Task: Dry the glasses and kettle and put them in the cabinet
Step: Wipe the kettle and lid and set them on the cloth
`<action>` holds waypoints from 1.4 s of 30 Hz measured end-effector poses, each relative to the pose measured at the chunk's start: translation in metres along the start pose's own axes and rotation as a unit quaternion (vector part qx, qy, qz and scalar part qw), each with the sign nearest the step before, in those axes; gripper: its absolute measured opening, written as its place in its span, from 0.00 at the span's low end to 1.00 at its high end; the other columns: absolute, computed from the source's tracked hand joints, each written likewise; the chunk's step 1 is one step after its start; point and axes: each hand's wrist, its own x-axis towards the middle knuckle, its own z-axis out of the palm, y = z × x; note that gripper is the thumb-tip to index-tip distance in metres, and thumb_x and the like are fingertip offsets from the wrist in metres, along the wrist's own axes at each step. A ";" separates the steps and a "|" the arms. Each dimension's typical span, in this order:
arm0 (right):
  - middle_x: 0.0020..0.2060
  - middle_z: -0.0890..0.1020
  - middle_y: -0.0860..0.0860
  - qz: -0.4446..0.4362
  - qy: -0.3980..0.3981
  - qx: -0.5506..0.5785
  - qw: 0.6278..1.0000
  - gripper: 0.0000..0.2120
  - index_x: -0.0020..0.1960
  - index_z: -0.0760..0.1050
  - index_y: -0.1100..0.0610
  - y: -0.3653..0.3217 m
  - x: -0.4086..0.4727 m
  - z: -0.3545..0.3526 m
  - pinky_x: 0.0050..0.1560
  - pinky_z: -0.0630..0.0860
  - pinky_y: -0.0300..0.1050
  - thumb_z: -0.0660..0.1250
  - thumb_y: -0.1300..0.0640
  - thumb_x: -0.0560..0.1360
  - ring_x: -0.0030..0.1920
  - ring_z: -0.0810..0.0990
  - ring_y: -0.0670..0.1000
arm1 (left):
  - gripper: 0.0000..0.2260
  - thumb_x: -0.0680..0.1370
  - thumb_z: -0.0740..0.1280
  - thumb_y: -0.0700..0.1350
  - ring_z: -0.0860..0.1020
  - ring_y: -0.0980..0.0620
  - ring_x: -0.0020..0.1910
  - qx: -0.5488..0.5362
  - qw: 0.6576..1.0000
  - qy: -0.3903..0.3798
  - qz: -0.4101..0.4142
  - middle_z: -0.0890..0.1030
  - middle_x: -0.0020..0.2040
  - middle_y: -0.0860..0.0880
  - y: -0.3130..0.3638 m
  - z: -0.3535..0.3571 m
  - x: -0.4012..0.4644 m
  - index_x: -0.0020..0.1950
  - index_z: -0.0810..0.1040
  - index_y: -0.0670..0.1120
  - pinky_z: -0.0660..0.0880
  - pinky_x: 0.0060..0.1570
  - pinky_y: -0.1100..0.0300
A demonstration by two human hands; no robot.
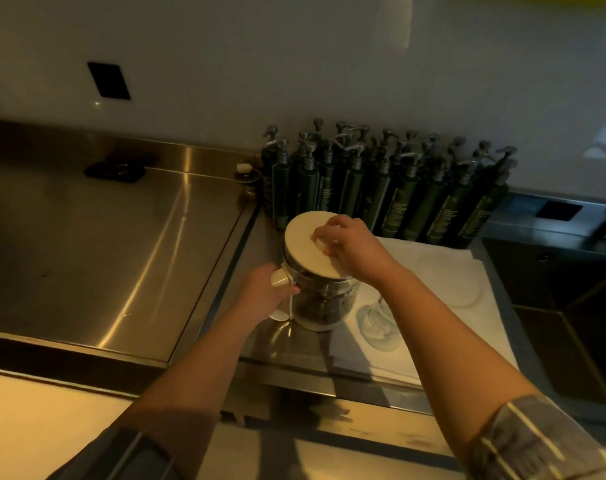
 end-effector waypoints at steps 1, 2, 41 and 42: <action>0.66 0.65 0.53 -0.003 0.017 0.025 1.000 0.17 0.64 0.74 0.47 0.000 -0.001 -0.002 0.52 0.69 0.44 0.63 0.56 0.76 0.64 0.65 0.58 | 0.13 0.72 0.74 0.47 0.76 0.53 0.46 -0.007 1.000 0.001 0.003 0.76 0.43 0.56 -0.001 0.000 0.000 0.52 0.75 0.50 0.68 0.36 0.62; 0.65 0.66 0.52 -0.010 0.036 0.039 0.999 0.15 0.62 0.74 0.47 0.003 -0.002 -0.005 0.48 0.67 0.41 0.62 0.55 0.76 0.63 0.65 0.57 | 0.12 0.72 0.74 0.47 0.76 0.54 0.45 -0.014 1.000 0.004 0.006 0.76 0.44 0.55 -0.001 0.001 -0.001 0.52 0.75 0.50 0.67 0.36 0.63; 0.59 0.72 0.55 0.304 0.074 0.017 0.950 0.13 0.58 0.77 0.52 0.197 -0.172 0.025 0.56 0.68 0.47 0.62 0.61 0.76 0.59 0.69 0.57 | 0.11 0.75 0.71 0.47 0.75 0.49 0.48 0.022 0.997 0.017 0.071 0.76 0.49 0.47 0.089 0.097 0.049 0.53 0.74 0.45 0.70 0.38 0.59; 0.59 0.72 0.56 0.305 0.076 0.017 0.949 0.13 0.58 0.78 0.53 0.197 -0.173 0.028 0.58 0.69 0.48 0.63 0.62 0.76 0.59 0.69 0.58 | 0.11 0.75 0.71 0.47 0.75 0.49 0.48 0.025 0.997 0.020 0.071 0.76 0.49 0.47 0.090 0.097 0.049 0.54 0.75 0.45 0.70 0.39 0.58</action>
